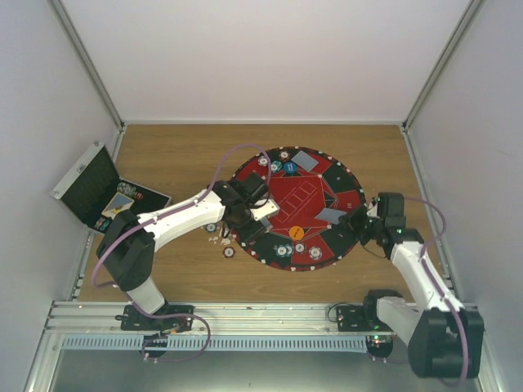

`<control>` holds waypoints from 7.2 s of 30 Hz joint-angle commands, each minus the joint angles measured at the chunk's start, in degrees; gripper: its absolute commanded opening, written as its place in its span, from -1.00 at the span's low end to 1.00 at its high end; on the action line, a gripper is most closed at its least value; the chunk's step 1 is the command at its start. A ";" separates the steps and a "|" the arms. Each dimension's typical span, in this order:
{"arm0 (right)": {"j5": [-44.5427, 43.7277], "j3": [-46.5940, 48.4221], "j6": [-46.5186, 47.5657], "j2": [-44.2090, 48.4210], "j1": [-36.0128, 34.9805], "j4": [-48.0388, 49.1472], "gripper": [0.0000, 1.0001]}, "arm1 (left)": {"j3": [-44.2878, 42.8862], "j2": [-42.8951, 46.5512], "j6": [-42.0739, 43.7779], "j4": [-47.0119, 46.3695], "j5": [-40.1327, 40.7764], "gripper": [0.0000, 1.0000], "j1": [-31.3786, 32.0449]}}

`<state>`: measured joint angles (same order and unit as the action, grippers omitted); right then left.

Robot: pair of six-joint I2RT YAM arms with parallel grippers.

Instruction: Distribute texas hold em gaming equipment

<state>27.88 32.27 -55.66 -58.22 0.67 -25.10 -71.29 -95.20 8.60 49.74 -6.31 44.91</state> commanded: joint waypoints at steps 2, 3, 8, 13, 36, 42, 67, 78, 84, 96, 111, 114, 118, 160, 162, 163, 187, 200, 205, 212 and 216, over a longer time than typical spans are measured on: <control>-9.70 -8.82 -16.12 7.33 0.14 6.03 -0.99 | 0.12 2.15 0.37 -0.87 0.06 0.09 0.18; -10.02 -10.19 -17.60 7.98 0.05 6.83 -0.99 | 0.04 2.07 0.43 -0.87 0.16 0.09 0.18; -10.97 -13.71 -19.33 6.62 -3.18 11.68 -0.99 | -0.25 2.03 0.41 -0.76 0.06 0.09 0.18; -14.83 -13.93 -20.85 4.03 -6.94 10.50 -0.99 | -0.17 2.03 0.37 -0.78 -0.09 0.09 0.18; -24.94 0.06 -10.26 8.57 -6.46 -2.13 0.88 | 1.28 3.53 0.25 -1.09 -0.18 0.09 0.18; -6.78 16.69 18.32 -9.09 -6.64 1.34 0.99 | 2.34 4.54 -0.16 -1.15 0.93 0.10 0.18; 31.45 39.10 45.94 -45.89 -25.25 -20.31 0.71 | 6.26 7.64 -2.13 -3.86 2.69 0.11 0.42; 33.83 40.25 46.86 -50.86 -26.67 -20.85 0.45 | 6.51 7.88 -2.54 -4.25 1.95 0.10 1.13; 34.99 40.34 47.23 -52.35 -27.27 -20.78 0.31 | 6.50 7.66 -2.60 -4.05 1.71 0.10 1.54; 37.09 41.05 49.71 -55.09 -28.57 -22.15 0.14 | 6.51 7.49 -2.57 -4.24 1.10 0.10 1.85; 30.97 42.92 50.33 -55.72 -29.01 -24.52 -0.16 | 7.02 7.70 -3.15 -4.22 1.43 0.09 1.94; 30.71 42.72 49.85 -55.11 -28.65 -24.27 -0.19 | 7.34 7.91 -3.15 -4.12 1.53 0.08 1.94; 31.07 42.83 49.72 -54.45 -28.01 -24.20 -0.23 | 7.65 8.14 -3.20 -4.22 1.64 0.08 1.94; 35.42 42.66 50.97 -47.86 -17.93 -24.46 -0.99 | 8.02 8.16 -2.79 -4.56 2.47 0.06 0.70; 34.64 41.85 50.99 -46.83 -16.02 -24.37 -0.99 | 8.52 8.41 -2.88 -4.43 2.78 0.06 0.12; 34.15 41.48 51.09 -46.40 -15.25 -24.35 -0.99 | 8.91 8.70 -2.91 -4.39 3.05 0.06 -0.17; 25.10 35.68 48.40 -56.37 -22.24 -13.30 -0.99 | 8.17 11.71 -3.13 -2.98 4.31 0.06 -4.65; 23.91 33.32 40.65 -58.80 -22.34 -4.32 -0.99 | 7.75 11.52 -2.96 -2.44 3.53 0.07 -4.65; 23.44 33.24 38.10 -59.39 -22.23 -2.22 -0.99 | 7.23 11.29 -2.64 -2.10 3.74 0.07 -4.65; 21.78 33.79 37.84 -59.22 -22.20 -2.93 -0.99 | 7.28 11.09 -2.45 -2.19 3.27 0.07 -4.65; 20.71 33.72 38.88 -58.72 -22.20 -4.96 -0.70 | 7.39 11.17 -2.38 -2.27 3.26 0.07 -4.65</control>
<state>51.81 65.91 -17.47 -116.90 -21.58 -28.86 -62.67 -84.68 5.58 48.25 -2.35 40.45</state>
